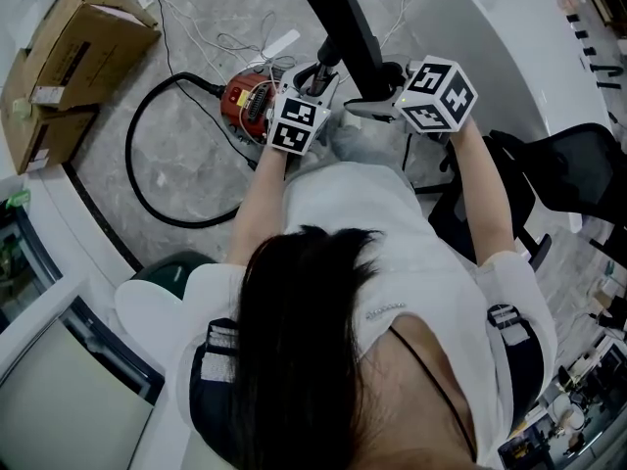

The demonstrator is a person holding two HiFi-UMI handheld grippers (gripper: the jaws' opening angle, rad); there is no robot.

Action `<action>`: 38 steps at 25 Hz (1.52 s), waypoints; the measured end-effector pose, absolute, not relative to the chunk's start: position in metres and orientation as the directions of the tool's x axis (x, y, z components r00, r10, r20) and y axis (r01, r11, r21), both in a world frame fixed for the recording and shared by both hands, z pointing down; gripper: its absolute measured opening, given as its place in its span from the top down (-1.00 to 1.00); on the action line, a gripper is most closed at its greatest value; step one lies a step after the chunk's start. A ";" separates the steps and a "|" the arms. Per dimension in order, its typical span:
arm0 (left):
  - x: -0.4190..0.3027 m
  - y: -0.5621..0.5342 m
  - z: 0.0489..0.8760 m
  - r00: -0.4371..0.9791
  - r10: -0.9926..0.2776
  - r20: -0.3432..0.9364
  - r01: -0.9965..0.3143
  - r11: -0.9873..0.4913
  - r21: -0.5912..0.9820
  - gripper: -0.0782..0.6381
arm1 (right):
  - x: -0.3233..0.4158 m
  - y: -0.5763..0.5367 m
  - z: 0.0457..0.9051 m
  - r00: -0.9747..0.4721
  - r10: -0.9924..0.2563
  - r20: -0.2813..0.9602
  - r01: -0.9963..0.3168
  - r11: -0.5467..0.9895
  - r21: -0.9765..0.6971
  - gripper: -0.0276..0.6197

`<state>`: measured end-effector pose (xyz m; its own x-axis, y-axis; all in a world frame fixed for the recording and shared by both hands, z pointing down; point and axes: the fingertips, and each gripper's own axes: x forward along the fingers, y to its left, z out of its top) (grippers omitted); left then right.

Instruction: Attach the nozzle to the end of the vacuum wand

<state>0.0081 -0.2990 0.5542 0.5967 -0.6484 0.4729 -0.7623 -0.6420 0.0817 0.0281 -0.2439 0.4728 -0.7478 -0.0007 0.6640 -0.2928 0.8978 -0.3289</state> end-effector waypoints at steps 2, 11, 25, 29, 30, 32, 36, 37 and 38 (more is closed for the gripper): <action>0.009 -0.298 0.554 0.597 -0.649 0.472 -0.762 -0.643 0.080 0.36 | 0.031 -0.247 0.469 -0.764 -0.041 0.644 -0.318 0.892 -0.320 -0.05; 0.009 -0.296 0.554 0.603 -0.645 0.469 -0.754 -0.653 0.072 0.35 | 0.047 -0.269 0.439 -0.831 -0.366 0.418 -0.516 0.787 -0.338 -0.13; -0.006 -0.280 0.532 0.638 -0.650 0.412 -0.757 -0.628 0.182 0.07 | 0.067 -0.256 0.434 -0.808 -0.468 0.359 -0.583 0.726 -0.364 -0.13; -0.018 -0.277 0.513 0.639 -0.680 0.360 -0.767 -0.601 0.226 0.07 | 0.074 -0.259 0.431 -0.763 -0.552 0.336 -0.645 0.681 -0.347 -0.13; -0.021 -0.277 0.509 0.634 -0.691 0.347 -0.773 -0.586 0.245 0.07 | 0.078 -0.260 0.430 -0.747 -0.580 0.326 -0.665 0.662 -0.346 -0.13; -0.026 -0.274 0.503 0.618 -0.712 0.334 -0.786 -0.563 0.255 0.07 | 0.083 -0.260 0.429 -0.721 -0.618 0.314 -0.693 0.630 -0.350 -0.13; -0.029 -0.265 0.490 0.612 -0.726 0.314 -0.791 -0.562 0.242 0.07 | 0.086 -0.251 0.431 -0.672 -0.651 0.353 -0.739 0.621 -0.261 -0.13; -0.030 -0.263 0.486 0.611 -0.730 0.307 -0.792 -0.561 0.242 0.07 | 0.087 -0.249 0.430 -0.661 -0.662 0.354 -0.749 0.616 -0.247 -0.13; -0.031 -0.261 0.482 0.607 -0.736 0.300 -0.794 -0.557 0.242 0.07 | 0.087 -0.246 0.428 -0.650 -0.676 0.348 -0.758 0.606 -0.239 -0.13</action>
